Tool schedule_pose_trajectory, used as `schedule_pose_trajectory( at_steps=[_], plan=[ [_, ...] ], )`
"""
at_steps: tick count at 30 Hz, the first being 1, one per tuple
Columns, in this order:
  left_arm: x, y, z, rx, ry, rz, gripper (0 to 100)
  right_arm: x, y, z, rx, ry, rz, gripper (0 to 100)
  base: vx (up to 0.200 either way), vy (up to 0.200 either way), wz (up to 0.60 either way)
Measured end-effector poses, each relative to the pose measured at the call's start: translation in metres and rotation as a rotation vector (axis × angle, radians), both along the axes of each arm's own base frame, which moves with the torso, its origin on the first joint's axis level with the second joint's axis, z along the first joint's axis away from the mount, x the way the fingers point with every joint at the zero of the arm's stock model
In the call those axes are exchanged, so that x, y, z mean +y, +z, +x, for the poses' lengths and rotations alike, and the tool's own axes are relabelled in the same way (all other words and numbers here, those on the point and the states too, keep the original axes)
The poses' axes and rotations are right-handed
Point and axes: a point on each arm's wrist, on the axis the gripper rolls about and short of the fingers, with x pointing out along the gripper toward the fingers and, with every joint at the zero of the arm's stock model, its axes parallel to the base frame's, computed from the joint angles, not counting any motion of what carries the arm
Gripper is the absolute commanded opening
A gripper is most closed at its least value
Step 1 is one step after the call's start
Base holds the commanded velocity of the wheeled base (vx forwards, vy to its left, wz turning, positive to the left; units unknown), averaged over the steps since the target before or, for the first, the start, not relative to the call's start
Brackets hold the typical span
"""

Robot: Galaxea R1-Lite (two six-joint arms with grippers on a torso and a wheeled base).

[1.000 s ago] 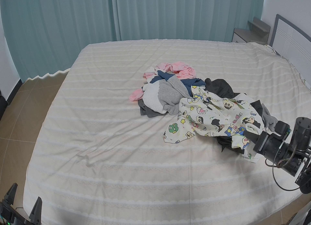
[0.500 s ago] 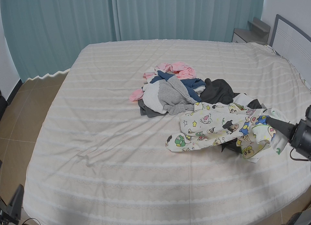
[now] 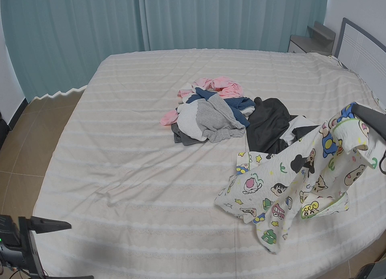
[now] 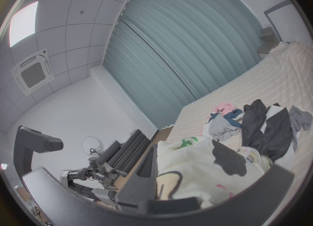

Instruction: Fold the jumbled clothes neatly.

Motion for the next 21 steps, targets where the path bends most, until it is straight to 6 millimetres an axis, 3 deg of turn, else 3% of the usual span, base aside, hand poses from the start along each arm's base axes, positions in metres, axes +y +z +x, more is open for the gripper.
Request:
schedule_pose_trajectory(
  at_steps=[10, 21],
  plan=[
    [-0.035, -0.007, 0.044, 0.128, -0.243, 0.048, 100, 0.053, 0.035, 0.036, -0.01, 0.126, 0.012, 0, 0.0, 0.0, 0.0],
    [-0.069, -0.017, 0.074, 0.202, -0.299, 0.039, 100, 0.115, 0.056, 0.072, -0.01, 0.079, 0.054, 0, 0.0, 0.0, 0.0]
  ],
)
